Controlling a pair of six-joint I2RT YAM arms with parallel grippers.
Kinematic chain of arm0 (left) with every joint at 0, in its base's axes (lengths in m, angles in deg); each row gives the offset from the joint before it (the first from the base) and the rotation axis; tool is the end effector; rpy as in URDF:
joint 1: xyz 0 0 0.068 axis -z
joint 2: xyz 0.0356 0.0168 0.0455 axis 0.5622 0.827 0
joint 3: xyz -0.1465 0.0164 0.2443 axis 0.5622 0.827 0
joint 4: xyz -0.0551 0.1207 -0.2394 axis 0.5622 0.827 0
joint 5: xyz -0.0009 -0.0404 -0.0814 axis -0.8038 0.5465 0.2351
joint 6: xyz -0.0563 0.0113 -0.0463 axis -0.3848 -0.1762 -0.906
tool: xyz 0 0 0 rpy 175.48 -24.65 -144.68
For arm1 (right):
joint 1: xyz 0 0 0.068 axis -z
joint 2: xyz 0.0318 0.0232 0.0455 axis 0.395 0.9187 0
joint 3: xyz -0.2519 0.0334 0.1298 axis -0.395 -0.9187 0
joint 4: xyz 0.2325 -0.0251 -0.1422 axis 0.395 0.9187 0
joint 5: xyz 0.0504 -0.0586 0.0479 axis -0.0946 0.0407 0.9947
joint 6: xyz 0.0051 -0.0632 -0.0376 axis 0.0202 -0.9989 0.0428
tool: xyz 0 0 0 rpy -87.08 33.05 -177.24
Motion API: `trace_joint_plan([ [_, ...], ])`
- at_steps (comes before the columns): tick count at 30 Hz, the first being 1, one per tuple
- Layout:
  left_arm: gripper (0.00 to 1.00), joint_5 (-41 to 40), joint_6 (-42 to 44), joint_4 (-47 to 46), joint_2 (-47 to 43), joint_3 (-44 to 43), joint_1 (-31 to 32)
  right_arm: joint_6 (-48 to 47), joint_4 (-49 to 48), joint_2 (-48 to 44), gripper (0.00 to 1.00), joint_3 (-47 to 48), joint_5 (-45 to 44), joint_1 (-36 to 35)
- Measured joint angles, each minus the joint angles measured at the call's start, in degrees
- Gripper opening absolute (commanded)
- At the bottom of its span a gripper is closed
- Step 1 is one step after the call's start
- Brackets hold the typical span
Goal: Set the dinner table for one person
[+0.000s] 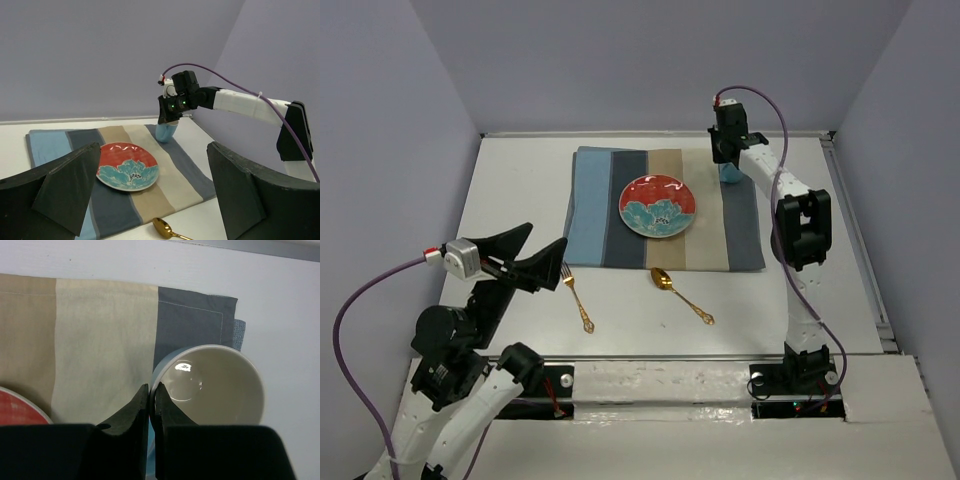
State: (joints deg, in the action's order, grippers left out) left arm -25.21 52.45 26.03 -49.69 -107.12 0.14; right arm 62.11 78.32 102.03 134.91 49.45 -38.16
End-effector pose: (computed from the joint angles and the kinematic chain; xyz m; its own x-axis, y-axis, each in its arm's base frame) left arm 0.0589 -0.0350 0.4093 0.2470 -0.4515 -0.8574 0.5858 0.7744 -0.2390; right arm 0.5511 0.1289 0.2428 -0.6149 -0.1668 -0.7708 -0.0436 0.9831 -0.1780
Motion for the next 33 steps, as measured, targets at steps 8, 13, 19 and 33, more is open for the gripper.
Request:
trace_joint_plan([
  [8, 0.99, -0.39, 0.02, 0.04, 1.49, 0.00, -1.49, 0.09, 1.03, 0.96, 0.00, 3.15, 2.16, 1.99],
  [13, 0.99, -0.11, 0.02, 0.07, 2.23, 0.02, -2.62, 0.44, 0.96, 1.73, 0.00, 4.44, 4.09, 3.87],
  [19, 0.99, 0.50, 0.02, 0.04, 2.60, 0.02, -4.04, 1.55, 1.01, 4.02, 0.00, 5.14, 6.03, 5.20],
  [33, 0.99, 0.70, 0.00, 0.04, 2.64, 0.04, -4.94, 1.73, 1.25, 4.52, 0.00, 8.13, 8.55, 5.18],
])
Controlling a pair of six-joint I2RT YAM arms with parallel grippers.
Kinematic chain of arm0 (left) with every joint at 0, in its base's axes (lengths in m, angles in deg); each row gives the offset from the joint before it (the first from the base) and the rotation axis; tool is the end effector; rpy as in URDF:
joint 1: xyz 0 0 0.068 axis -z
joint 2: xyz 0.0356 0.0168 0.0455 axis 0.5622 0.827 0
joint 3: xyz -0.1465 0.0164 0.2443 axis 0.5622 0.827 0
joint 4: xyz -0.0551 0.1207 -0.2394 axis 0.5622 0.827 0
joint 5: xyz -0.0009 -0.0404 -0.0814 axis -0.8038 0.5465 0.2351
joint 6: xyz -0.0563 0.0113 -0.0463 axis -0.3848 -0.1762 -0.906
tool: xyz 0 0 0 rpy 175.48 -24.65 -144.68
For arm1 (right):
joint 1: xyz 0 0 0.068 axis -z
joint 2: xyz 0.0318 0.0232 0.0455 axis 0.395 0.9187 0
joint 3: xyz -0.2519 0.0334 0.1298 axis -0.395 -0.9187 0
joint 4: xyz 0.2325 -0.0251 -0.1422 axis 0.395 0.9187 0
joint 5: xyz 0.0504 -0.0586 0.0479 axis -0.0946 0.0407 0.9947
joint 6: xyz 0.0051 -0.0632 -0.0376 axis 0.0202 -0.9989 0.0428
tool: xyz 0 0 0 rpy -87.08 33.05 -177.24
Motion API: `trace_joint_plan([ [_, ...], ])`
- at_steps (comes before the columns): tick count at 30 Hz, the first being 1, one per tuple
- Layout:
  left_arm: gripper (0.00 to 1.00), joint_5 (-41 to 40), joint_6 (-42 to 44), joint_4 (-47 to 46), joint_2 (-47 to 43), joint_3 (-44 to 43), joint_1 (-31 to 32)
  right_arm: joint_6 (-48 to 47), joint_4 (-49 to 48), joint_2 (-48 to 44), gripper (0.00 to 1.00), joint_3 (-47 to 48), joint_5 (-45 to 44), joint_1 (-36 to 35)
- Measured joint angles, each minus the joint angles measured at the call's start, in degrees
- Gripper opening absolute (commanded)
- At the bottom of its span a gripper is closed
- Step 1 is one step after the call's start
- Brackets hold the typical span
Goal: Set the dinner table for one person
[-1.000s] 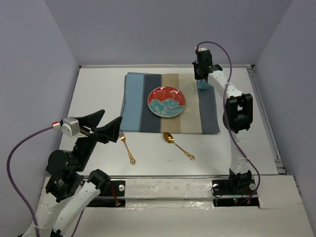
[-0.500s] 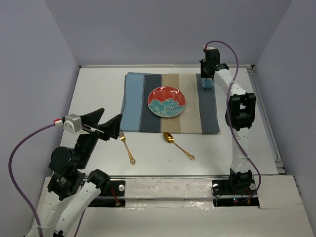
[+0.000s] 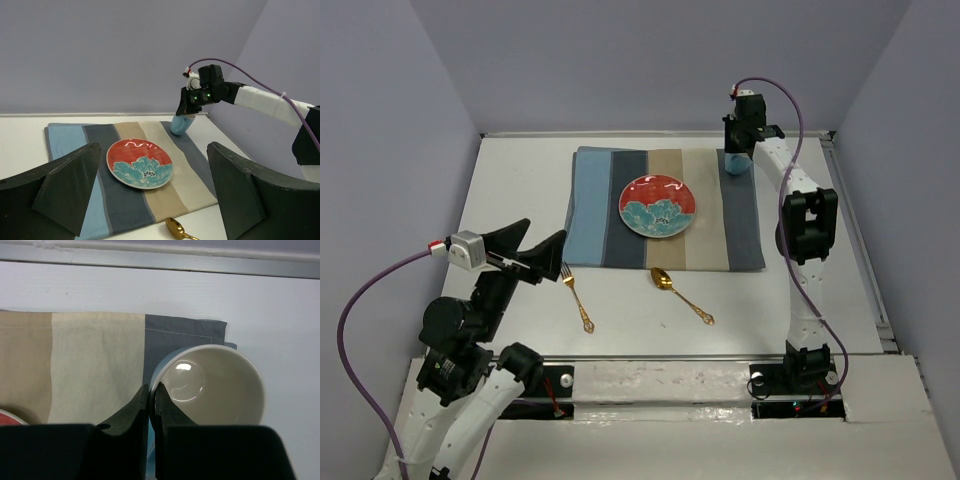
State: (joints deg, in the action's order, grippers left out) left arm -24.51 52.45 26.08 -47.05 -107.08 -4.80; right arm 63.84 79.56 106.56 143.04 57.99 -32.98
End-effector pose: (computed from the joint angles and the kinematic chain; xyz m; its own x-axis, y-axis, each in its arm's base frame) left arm 0.0734 -0.0373 0.4065 0.2466 -0.4071 -0.8795 0.5167 0.8229 -0.2361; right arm 0.5791 0.0909 0.2479 -0.5970 -0.0751 -0.7987 -0.0493 0.9972 -0.0570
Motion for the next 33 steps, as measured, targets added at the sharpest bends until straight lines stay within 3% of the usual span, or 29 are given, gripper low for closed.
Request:
trace_joint_plan([
  [5, 0.99, 0.11, 0.00, -0.02, 0.00, 0.02, -0.28, 0.20, 0.00, 1.25, 0.00, 0.90, 0.74, 0.00],
  [6, 0.99, 0.11, 0.00, -0.02, 0.00, 0.04, -0.28, 0.26, 0.02, 1.92, 0.05, 1.16, 0.96, 0.00],
  [7, 0.99, 0.11, 0.00, -0.02, 0.00, 0.07, -0.28, 0.20, -0.20, 2.29, 0.23, 1.27, 1.18, 0.00],
  [11, 0.99, 0.24, 0.00, -0.04, 0.07, 0.07, -0.28, 0.57, -0.11, 2.51, 0.62, 1.60, 1.14, -0.15],
  [14, 0.99, 0.31, -0.02, -0.04, 0.17, 0.07, -0.42, 1.49, 0.04, 2.36, 0.71, 1.60, 2.58, -0.11],
  [19, 0.99, 0.39, -0.04, -0.07, 0.59, 0.09, -0.66, 3.06, 0.61, -1.57, 0.78, -1.01, 4.63, -0.96],
  [24, 0.99, 0.46, -0.22, -0.09, 1.73, 0.09, -0.68, 5.07, -2.73, -16.24, 0.80, -14.45, 5.64, -5.53],
  [29, 0.99, 0.48, -0.48, -0.04, 3.06, 0.42, -0.81, 8.68, -12.68, -34.21, 0.79, -35.76, 7.34, -20.39],
  [33, 0.99, -0.22, -0.63, 0.02, 3.26, 0.44, -1.49, 12.00, -19.28, -38.25, 0.73, -48.28, 6.91, -33.51],
])
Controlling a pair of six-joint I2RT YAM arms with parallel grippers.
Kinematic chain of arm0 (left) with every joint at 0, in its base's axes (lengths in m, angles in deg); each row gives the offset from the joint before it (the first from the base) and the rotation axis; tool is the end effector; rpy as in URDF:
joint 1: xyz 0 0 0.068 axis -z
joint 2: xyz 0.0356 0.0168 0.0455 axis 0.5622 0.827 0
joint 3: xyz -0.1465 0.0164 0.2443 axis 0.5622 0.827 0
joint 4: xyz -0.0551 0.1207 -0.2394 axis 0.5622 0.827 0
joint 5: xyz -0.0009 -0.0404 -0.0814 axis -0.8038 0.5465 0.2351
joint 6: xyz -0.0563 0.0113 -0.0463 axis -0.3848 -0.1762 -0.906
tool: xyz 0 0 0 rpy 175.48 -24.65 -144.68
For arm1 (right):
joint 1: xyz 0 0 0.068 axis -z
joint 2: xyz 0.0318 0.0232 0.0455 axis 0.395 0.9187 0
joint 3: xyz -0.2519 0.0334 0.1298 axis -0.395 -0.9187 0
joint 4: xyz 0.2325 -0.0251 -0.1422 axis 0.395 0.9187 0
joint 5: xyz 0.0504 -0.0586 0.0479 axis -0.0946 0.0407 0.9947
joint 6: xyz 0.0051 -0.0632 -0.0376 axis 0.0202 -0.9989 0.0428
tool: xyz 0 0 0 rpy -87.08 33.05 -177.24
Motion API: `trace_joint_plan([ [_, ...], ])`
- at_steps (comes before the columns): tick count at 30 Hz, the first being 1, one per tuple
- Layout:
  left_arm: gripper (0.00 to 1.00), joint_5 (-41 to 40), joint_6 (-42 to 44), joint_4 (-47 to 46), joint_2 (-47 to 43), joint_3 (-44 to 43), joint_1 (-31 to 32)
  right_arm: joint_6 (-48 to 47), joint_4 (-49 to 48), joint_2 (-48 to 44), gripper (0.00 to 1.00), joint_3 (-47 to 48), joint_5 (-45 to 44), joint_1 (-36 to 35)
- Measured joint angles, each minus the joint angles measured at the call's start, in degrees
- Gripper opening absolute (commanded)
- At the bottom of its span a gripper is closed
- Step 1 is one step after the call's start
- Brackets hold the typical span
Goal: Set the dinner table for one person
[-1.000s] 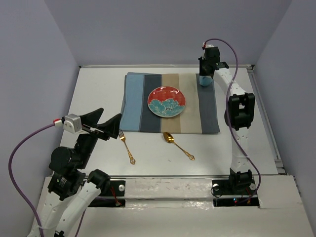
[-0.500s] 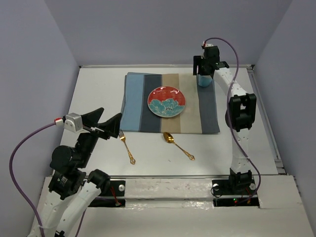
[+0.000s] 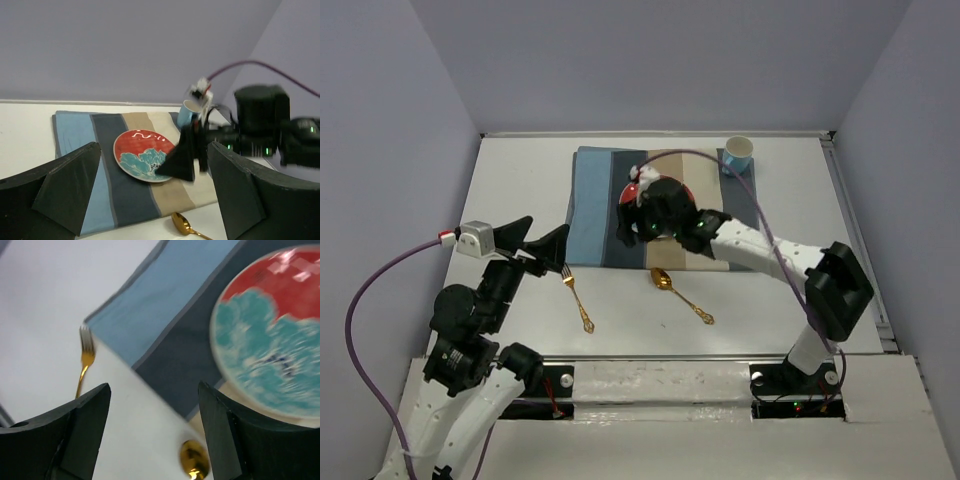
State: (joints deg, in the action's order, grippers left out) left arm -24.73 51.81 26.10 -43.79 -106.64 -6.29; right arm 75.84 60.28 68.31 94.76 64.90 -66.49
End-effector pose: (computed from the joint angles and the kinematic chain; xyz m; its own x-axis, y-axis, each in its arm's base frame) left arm 0.0904 -0.0436 0.3998 0.2013 -0.3832 -0.9015 0.4806 0.8405 -0.2500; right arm 0.3164 0.2964 0.2975 -0.4905 -0.1397 -0.8601 -0.5799 0.7891 0.2025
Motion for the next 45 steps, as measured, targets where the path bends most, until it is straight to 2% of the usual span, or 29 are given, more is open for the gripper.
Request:
trace_joint_plan([
  [4, 0.99, -2.71, -0.31, 0.44, -0.04, 0.00, -1.55, 3.54, -1.97, 3.93, 0.65, -4.92, -3.89, -11.19],
  [11, 0.99, -9.46, -0.96, 2.84, -1.75, 0.00, -3.02, 8.17, -4.98, 17.59, 0.53, 0.02, -12.50, -20.74],
  [17, 0.99, -10.32, -1.27, 3.10, -1.90, 0.00, -3.28, 10.78, -5.90, 25.55, 0.52, 7.17, -14.51, -23.71],
  [23, 0.99, -10.21, -1.36, 3.10, -1.99, 0.00, -3.28, 11.80, -6.16, 28.46, 0.50, 10.62, -15.34, -25.14],
  [29, 0.99, -10.03, -1.38, 3.10, -2.36, 0.00, -3.28, 12.00, -5.33, 30.16, 0.29, 12.79, -16.90, -26.25],
  [32, 0.99, -9.97, -1.38, 3.10, -2.60, 0.00, -3.28, 12.17, -4.81, 30.99, 0.29, 12.98, -17.57, -26.93],
  [34, 0.99, -9.81, -1.36, 3.10, -2.80, 0.00, -3.28, 12.26, -4.48, 30.99, 0.24, 13.05, -17.86, -27.39],
  [35, 0.99, -9.75, -1.38, 3.10, -2.91, 0.00, -3.28, 12.28, -4.42, 30.99, 0.16, 13.07, -18.12, -27.52],
  [38, 0.99, -9.57, -1.38, 3.10, -3.02, 0.00, -3.28, 12.41, -3.80, 31.08, 0.01, 13.18, -19.17, -27.80],
  [45, 0.99, -9.18, -1.36, 3.10, -3.65, 0.00, -3.28, 14.67, -2.82, 31.23, 0.00, 13.90, -20.33, -27.82],
])
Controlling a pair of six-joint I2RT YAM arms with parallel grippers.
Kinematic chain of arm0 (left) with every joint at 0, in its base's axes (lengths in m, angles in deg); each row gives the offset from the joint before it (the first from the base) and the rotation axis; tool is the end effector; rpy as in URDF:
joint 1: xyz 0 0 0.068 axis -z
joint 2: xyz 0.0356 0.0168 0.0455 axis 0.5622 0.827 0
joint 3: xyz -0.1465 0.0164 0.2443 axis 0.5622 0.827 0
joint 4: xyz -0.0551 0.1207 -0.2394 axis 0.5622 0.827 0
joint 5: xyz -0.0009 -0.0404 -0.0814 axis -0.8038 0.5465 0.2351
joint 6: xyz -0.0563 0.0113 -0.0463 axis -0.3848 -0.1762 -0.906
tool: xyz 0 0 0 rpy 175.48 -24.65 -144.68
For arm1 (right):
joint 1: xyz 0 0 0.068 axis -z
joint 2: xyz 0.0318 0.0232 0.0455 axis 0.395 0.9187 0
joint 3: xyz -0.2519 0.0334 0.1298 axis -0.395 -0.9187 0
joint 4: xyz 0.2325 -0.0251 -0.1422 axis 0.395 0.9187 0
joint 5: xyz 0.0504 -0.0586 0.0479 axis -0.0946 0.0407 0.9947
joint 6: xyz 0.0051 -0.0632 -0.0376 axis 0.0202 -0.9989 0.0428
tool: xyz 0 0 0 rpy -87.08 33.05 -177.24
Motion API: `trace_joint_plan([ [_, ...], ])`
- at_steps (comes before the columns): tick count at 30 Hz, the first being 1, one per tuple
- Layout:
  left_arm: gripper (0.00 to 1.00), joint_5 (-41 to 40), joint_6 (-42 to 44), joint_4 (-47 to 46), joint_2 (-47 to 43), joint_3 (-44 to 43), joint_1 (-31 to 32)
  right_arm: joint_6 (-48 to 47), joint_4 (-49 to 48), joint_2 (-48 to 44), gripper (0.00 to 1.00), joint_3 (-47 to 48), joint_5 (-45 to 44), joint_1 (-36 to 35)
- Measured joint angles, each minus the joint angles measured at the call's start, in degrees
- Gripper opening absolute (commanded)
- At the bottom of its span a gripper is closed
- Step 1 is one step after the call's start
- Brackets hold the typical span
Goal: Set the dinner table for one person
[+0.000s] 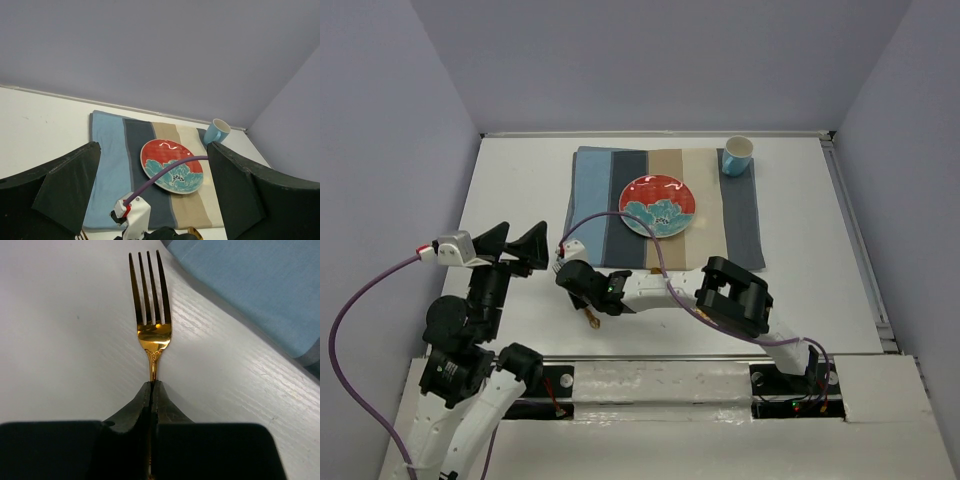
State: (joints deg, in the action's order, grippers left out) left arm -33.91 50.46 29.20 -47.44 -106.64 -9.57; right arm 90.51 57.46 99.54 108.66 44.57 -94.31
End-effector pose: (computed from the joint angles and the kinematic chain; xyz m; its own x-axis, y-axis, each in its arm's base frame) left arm 0.0815 -0.0225 0.3971 0.2589 -0.4059 -0.8765 0.3009 0.8961 -0.3262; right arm 0.1927 0.4931 0.1395 -0.5704 -0.3011 -0.7642 -0.5998 0.7883 0.1371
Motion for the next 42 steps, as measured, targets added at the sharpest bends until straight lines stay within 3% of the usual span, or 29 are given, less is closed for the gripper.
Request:
trace_joint_plan([
  [9, 0.99, -0.02, 0.00, -0.02, -1.18, 0.00, 0.02, 0.70, -0.66, -7.58, 0.00, -1.18, -7.32, 1.68],
  [14, 0.99, -0.04, 0.00, 0.00, -1.42, 0.00, 0.02, 2.10, -1.77, -9.62, 0.00, 1.81, -8.48, 8.72],
  [23, 0.99, -0.02, 0.02, -0.02, -1.70, 0.00, 0.90, 4.72, -3.02, -2.71, 0.00, 14.14, -10.73, 20.61],
  [42, 0.99, 0.02, 0.04, -0.04, -1.64, 0.00, 1.14, 10.67, 0.13, 13.79, 0.00, 24.48, -7.89, 22.23],
])
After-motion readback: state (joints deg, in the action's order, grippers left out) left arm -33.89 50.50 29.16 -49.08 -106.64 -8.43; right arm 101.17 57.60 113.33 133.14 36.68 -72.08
